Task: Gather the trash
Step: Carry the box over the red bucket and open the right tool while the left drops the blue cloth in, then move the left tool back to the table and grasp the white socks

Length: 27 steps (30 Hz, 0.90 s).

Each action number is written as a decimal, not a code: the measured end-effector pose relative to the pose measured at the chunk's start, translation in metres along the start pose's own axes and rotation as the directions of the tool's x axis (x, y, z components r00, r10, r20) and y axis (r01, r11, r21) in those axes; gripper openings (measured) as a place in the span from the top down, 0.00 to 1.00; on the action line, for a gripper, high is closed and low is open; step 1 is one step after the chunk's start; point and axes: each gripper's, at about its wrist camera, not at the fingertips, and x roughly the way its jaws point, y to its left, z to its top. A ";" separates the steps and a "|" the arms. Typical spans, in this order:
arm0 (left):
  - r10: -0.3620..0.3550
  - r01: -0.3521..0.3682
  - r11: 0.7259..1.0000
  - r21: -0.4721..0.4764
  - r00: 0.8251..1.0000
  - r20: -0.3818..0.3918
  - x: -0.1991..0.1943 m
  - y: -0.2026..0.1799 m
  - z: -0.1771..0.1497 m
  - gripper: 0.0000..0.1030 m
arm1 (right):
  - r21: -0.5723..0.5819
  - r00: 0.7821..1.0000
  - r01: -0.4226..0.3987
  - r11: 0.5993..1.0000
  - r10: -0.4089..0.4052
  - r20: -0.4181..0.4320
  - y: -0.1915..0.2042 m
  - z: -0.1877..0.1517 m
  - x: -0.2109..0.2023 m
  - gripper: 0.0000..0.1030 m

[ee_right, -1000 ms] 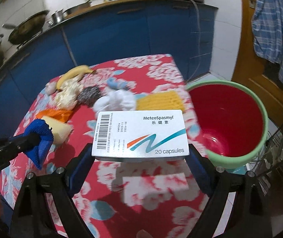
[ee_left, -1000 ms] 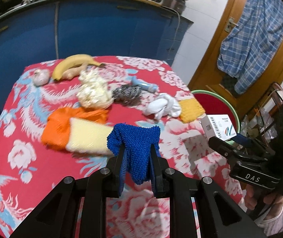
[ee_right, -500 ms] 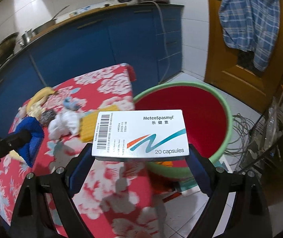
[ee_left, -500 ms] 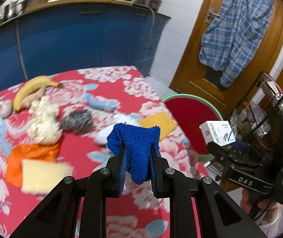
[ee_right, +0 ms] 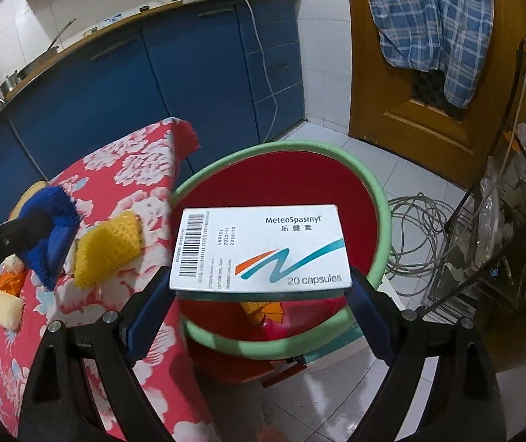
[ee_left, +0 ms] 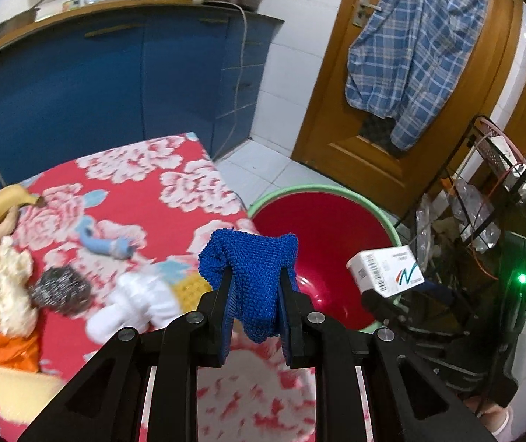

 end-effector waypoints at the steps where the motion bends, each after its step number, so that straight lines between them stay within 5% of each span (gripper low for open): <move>1: -0.001 0.001 1.000 0.003 1.000 -0.001 0.003 -0.002 0.002 0.80 | 0.002 1.000 0.000 1.000 0.000 0.000 -0.002 0.000 0.001 0.11; 18: -0.034 0.039 0.996 0.074 0.998 -0.061 0.065 -0.043 0.030 0.75 | -0.004 1.000 0.016 1.000 -0.016 0.005 -0.021 0.000 0.002 0.10; 22: -0.030 0.035 0.996 0.086 0.998 -0.058 0.068 -0.049 0.034 0.54 | 0.001 1.000 0.017 1.000 -0.017 0.004 -0.022 -0.001 0.000 0.10; 27: -0.025 0.029 0.996 0.081 0.998 -0.051 0.066 -0.049 0.036 0.48 | 0.008 1.000 0.019 1.000 -0.019 0.004 -0.024 -0.001 -0.002 0.10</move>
